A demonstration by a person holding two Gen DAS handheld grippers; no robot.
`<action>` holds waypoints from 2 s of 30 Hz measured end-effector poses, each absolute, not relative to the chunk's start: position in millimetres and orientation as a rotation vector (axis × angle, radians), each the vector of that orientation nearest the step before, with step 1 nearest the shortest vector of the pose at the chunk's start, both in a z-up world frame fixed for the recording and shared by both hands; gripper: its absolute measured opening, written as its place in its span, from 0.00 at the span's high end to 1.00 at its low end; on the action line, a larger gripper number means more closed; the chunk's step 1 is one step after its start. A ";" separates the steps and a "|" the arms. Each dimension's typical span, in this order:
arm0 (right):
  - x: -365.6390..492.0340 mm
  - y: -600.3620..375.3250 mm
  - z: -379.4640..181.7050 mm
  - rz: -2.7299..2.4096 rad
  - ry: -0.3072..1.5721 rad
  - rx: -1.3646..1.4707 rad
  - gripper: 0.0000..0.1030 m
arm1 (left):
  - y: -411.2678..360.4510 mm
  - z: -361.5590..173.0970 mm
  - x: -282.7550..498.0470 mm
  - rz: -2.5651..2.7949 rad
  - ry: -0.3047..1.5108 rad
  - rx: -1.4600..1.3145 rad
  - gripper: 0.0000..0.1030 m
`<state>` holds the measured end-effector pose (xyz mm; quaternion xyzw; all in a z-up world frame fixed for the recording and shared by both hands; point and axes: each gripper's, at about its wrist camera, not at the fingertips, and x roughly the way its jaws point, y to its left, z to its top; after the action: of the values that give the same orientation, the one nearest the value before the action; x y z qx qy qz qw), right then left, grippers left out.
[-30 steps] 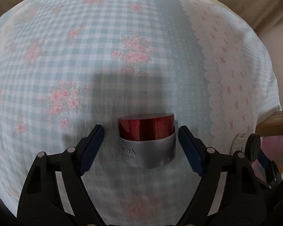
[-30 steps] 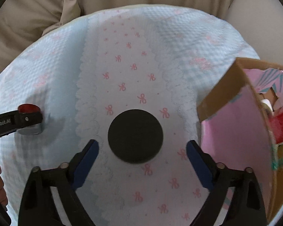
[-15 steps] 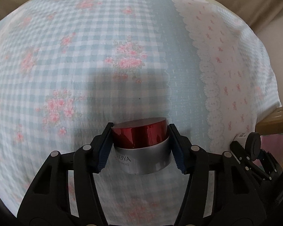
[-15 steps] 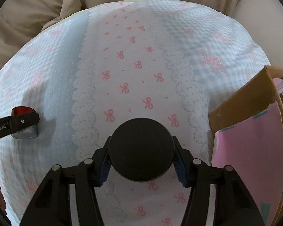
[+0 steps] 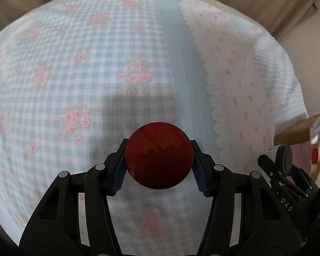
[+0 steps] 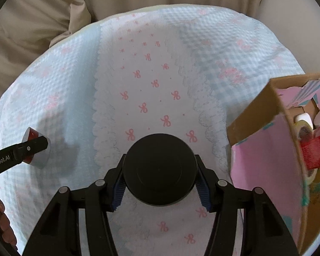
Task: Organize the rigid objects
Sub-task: 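Carry the red-lidded jar and black-lidded jar into the cardboard box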
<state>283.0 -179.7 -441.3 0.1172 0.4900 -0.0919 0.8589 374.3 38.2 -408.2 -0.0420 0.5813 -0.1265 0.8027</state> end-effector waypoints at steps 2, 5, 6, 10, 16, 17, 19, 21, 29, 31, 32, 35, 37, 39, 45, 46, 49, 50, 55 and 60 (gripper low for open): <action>277.3 -176.7 -433.3 -0.190 1.017 0.248 0.49 | 38.4 -397.5 369.0 -0.279 1.230 -0.082 0.51; 266.7 -174.2 -419.0 -0.183 0.998 0.255 0.49 | 38.4 -378.1 355.9 -0.295 1.202 -0.068 0.51; 261.5 -173.7 -413.4 -0.181 0.992 0.257 0.49 | 39.5 -369.3 350.0 -0.300 1.192 -0.064 0.51; 241.7 -171.3 -390.8 -0.172 0.972 0.265 0.49 | 41.0 -329.3 326.8 -0.329 1.146 -0.053 0.51; 200.4 -168.8 -338.9 -0.154 0.952 0.266 0.49 | 34.7 -266.8 290.1 -0.380 1.091 -0.047 0.51; 192.2 -169.7 -327.1 -0.150 0.954 0.265 0.49 | 32.2 -255.4 283.1 -0.392 1.082 -0.048 0.51; 180.0 -172.0 -309.6 -0.141 0.952 0.269 0.49 | 24.5 -232.8 271.0 -0.415 1.066 -0.049 0.51; 167.5 -175.6 -290.6 -0.134 0.954 0.263 0.49 | 15.8 -214.6 260.8 -0.438 1.048 -0.048 0.51; 118.2 -211.9 -229.9 -0.117 0.917 0.247 0.49 | -44.2 -157.5 214.9 -0.525 0.982 -0.011 0.51; 108.8 -226.6 -223.1 -0.117 0.910 0.249 0.49 | -60.1 -152.1 205.8 -0.531 0.979 -0.011 0.51; 103.2 -235.7 -219.5 -0.119 0.907 0.250 0.49 | -69.0 -150.2 201.1 -0.531 0.977 -0.012 0.51; 89.2 -267.9 -213.5 -0.120 0.903 0.254 0.49 | -97.9 -150.0 188.6 -0.522 0.983 -0.025 0.51; 81.8 -292.2 -212.8 -0.117 0.910 0.254 0.49 | -121.1 -152.7 182.4 -0.506 0.995 -0.044 0.51; 77.8 -316.5 -215.0 -0.117 0.924 0.250 0.49 | -140.3 -158.9 179.7 -0.492 1.009 -0.063 0.51; 79.4 -396.4 -233.4 -0.124 0.975 0.222 0.49 | -200.7 -196.2 182.7 -0.445 1.099 -0.143 0.51; 82.5 -408.7 -237.6 -0.126 0.985 0.219 0.49 | -211.5 -204.3 185.4 -0.436 1.116 -0.148 0.51; 95.1 -441.9 -251.0 -0.128 1.009 0.220 0.49 | -231.3 -222.2 192.0 -0.421 1.144 -0.138 0.51; 98.8 -448.5 -253.9 -0.129 1.016 0.221 0.49 | -239.3 -229.9 194.9 -0.418 1.155 -0.125 0.51; 130.6 -481.1 -275.5 -0.132 1.044 0.234 0.49 | -263.2 -264.3 206.0 -0.416 1.208 -0.082 0.51; 165.9 -493.9 -295.9 -0.120 1.069 0.249 0.49 | -272.2 -299.0 218.7 -0.392 1.254 -0.040 0.51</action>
<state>165.9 -493.9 -295.9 0.1182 0.5080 -0.0570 0.8513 218.7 -272.2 -299.0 -0.0184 0.5829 -0.1820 0.7917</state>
